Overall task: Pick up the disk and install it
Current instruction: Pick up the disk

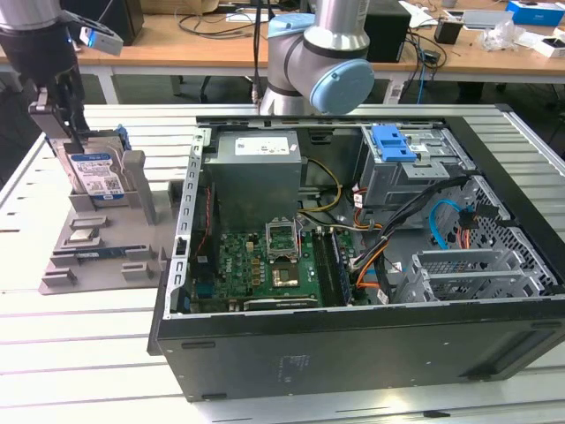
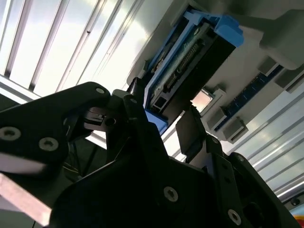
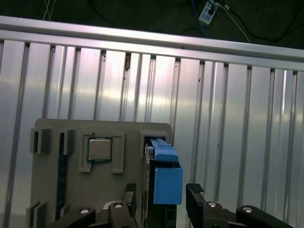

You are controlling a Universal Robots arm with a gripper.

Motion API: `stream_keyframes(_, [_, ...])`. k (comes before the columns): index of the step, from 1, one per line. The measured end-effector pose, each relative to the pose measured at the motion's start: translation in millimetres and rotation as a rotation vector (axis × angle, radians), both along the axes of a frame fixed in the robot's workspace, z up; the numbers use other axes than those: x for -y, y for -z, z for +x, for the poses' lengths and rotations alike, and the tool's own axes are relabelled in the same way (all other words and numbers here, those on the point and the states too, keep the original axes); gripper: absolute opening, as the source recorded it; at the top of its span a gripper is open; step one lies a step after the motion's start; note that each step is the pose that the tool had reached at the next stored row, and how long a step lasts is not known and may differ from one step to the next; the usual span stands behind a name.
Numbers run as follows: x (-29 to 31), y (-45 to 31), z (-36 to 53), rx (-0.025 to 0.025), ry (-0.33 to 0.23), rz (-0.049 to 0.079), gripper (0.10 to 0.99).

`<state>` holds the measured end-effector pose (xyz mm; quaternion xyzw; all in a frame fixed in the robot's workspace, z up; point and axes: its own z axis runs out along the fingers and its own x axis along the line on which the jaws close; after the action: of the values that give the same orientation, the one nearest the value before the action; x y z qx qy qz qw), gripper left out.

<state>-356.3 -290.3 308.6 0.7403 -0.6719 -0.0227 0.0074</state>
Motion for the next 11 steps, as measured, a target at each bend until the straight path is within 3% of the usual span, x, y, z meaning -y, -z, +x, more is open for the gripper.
stream_keyframes(8, [-1.1,14.8,0.1,0.0,-0.003,0.0,0.541])
stream_keyframes(11, [-1.1,16.7,0.0,-0.0002,-0.003,0.0,0.541])
